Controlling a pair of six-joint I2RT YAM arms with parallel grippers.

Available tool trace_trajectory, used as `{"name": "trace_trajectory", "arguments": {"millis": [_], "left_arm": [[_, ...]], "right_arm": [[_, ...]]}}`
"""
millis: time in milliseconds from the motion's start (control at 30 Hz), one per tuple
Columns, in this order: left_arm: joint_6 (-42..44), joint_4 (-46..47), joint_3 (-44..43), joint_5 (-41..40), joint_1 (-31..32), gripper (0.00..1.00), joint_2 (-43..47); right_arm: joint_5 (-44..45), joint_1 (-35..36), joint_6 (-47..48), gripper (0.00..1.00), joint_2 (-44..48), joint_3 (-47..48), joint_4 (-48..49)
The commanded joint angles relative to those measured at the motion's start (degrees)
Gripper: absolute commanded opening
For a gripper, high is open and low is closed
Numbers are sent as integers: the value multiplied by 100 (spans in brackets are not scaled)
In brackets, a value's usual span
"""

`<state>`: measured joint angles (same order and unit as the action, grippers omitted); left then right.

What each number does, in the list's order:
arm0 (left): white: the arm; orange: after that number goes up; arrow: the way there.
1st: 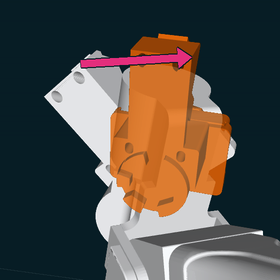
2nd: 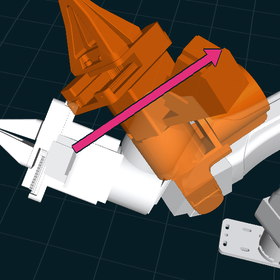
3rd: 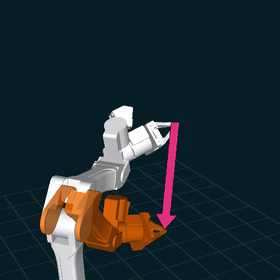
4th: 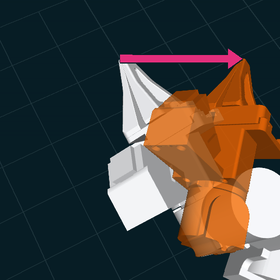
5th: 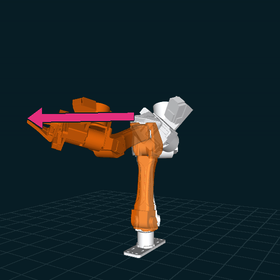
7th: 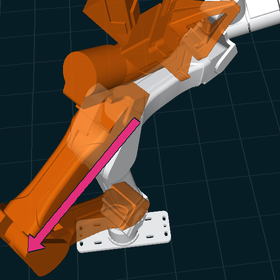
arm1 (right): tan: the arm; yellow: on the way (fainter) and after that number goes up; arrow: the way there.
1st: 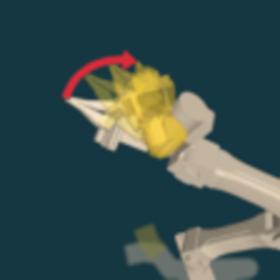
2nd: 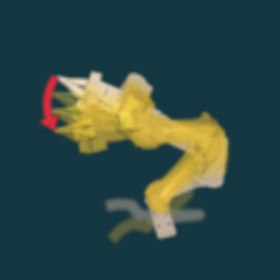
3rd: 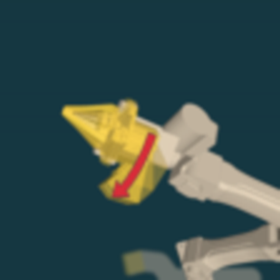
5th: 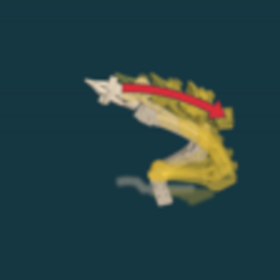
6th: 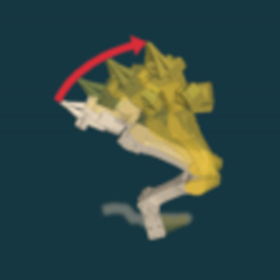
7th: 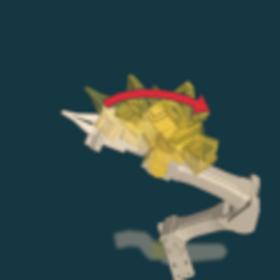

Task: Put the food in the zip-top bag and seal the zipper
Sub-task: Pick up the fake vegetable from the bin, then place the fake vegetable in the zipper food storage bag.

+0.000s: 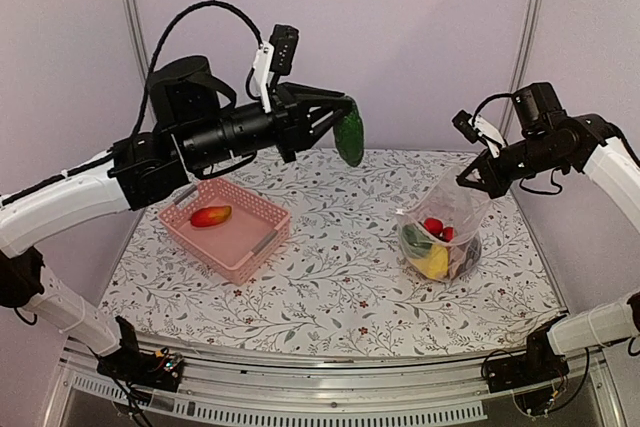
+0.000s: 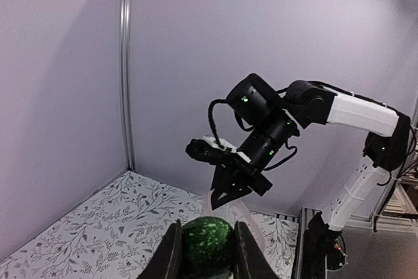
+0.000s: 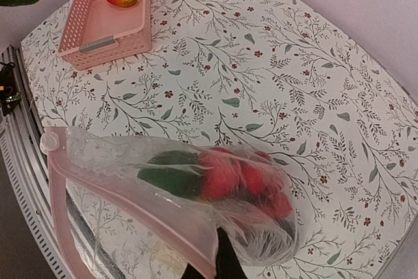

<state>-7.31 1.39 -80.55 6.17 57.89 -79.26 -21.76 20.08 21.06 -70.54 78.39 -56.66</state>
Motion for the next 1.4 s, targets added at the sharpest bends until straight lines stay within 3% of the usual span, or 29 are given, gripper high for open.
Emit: {"name": "trace_trajectory", "arguments": {"millis": [0,133,300,500,667,833,1133,1167,1267,1367], "left_arm": [[-325,2101,319,1083,400,0,-344],[-488,3172,248,1363,559,0,-967],[-882,3802,-180,1860,650,0,-1823],[-690,3665,-352,1628,808,0,-2329],[-59,3291,-398,854,821,0,-2700],[521,2781,-1095,382,815,0,-3492],[539,2976,-1375,175,781,0,-4174],[560,2955,-1382,147,778,6,-4198],[634,2777,-1391,52,792,38,-4122],[778,2721,-1271,20,859,53,-3842]], "right_arm": [[-102,-30,48,0,-102,193,-188],[-117,-34,63,0,-81,211,-211],[-108,-37,24,0,-167,376,-332],[-70,-35,-19,0,-211,602,-486],[-126,-31,-25,0,-166,591,-485],[-220,-32,-14,0,-147,752,-584],[-231,-65,-14,0,-61,765,-562],[-232,-70,-21,0,-57,770,-565],[-224,-82,-40,0,-65,767,-543],[-191,-87,-57,0,-81,727,-514]]}}
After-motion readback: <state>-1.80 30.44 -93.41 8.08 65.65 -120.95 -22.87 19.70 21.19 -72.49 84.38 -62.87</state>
